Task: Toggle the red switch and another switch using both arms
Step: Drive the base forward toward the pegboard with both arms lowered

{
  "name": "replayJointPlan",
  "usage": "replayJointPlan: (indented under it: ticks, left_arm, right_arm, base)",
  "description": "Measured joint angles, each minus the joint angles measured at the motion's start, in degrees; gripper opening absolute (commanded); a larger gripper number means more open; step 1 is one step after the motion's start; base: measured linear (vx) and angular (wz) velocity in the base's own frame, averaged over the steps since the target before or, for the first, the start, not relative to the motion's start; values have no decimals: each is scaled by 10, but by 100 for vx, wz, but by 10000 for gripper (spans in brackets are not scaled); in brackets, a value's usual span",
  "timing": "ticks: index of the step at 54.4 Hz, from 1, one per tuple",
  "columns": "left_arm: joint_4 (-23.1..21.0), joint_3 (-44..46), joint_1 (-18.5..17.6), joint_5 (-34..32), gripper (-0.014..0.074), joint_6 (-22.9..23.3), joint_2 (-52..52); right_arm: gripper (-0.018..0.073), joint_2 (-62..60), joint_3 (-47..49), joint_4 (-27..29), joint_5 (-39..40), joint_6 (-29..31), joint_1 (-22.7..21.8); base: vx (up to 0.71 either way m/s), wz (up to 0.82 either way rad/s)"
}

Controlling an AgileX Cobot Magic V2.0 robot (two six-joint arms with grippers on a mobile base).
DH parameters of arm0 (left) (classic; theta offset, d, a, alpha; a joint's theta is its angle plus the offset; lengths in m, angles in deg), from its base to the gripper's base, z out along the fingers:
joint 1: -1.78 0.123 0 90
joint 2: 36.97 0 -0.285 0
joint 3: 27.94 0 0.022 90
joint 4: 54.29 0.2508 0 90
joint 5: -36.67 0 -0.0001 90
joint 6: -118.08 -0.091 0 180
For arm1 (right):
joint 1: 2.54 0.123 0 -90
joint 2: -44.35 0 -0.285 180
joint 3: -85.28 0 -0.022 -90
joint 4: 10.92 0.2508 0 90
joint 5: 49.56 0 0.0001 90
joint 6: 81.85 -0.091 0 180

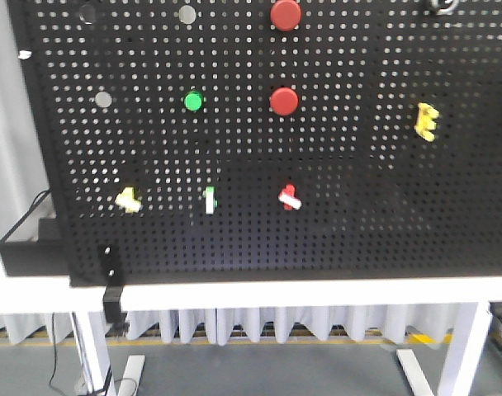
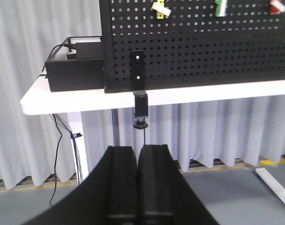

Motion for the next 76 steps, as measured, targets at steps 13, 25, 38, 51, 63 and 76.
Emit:
replayJointPlan:
  ticks: [13,25,38,51,63,76]
  left_arm:
    - [0,0,0,0,3,0,0]
    - [0,0,0,0,3,0,0]
    - [0,0,0,0,3,0,0]
    - [0,0,0,0,3,0,0]
    - [0,0,0,0,3,0,0]
    - [0,0,0,0,3,0,0]
  right_arm:
    - [-6,0,0,0,0,0,0]
    - [-6,0,0,0,0,0,0]
    - [-6,0,0,0,0,0,0]
    - [-6,0,0,0,0,0,0]
    - [-6,0,0,0,0,0,0]
    - [-6,0,0,-13,0,1,0]
  base:
    - [29,1]
    - [25,3]
    - [17,2]
    - [9,2]
    - [3,0]
    - [0,0]
